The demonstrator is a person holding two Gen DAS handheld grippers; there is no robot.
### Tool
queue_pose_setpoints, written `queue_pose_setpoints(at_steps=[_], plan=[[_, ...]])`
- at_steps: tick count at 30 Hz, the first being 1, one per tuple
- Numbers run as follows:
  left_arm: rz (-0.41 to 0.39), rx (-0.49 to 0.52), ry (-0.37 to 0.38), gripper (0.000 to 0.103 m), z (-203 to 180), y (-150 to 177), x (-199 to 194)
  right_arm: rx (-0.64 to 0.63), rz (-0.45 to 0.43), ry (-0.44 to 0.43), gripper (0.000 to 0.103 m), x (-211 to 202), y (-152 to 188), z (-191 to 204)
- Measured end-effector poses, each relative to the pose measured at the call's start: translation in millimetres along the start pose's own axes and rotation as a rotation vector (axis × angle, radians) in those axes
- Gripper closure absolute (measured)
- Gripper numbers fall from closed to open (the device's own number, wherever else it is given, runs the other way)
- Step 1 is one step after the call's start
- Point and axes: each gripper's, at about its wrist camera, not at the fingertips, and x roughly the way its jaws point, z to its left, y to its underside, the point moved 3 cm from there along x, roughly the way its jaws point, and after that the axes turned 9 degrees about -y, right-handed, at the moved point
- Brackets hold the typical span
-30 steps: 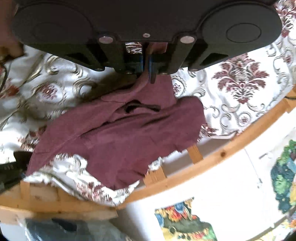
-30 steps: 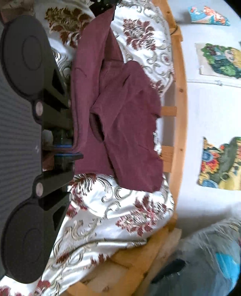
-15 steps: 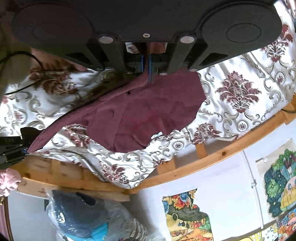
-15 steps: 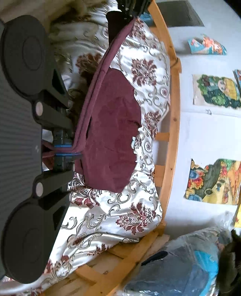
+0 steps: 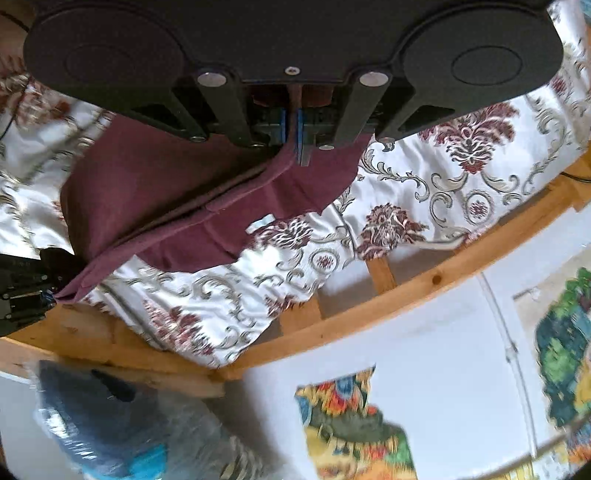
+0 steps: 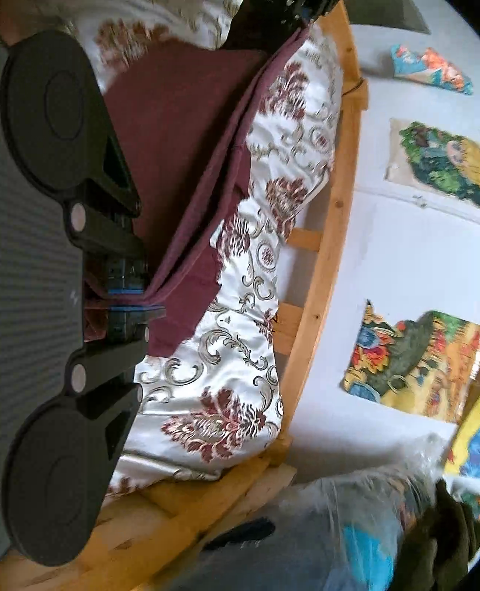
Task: Fold small clothes
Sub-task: 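Lift the shirt side with both grippers and fold it toward the middle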
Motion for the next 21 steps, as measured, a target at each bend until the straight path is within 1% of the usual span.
queue_pose_setpoints(at_steps=[5, 9, 11, 16, 18, 21], plan=[[0.076, -0.016, 0.000, 0.097, 22.4, -18.1, 70.5, -0.007, 0.043, -0.004, 0.096, 79.0, -17.0, -18.9], [0.145, -0.022, -0.010, 0.097, 32.7, -25.9, 123.8, -0.032, 0.084, -0.004, 0.096, 133.4, -19.9, -25.8], [0.171, -0.015, -0.015, 0.096, 34.3, -26.6, 142.9, -0.036, 0.104, -0.006, 0.096, 155.5, -17.6, -29.3], [0.226, 0.020, -0.052, 0.093, 31.6, -23.8, 183.9, -0.041, 0.148, -0.013, 0.095, 193.6, -8.7, -34.8], [0.234, 0.007, -0.067, 0.093, 33.3, -21.8, 196.1, -0.037, 0.156, -0.013, 0.095, 204.6, -6.1, -36.6], [0.259, -0.050, -0.068, 0.092, 38.0, -17.9, 208.7, -0.016, 0.156, -0.015, 0.095, 216.8, -5.6, -39.4]])
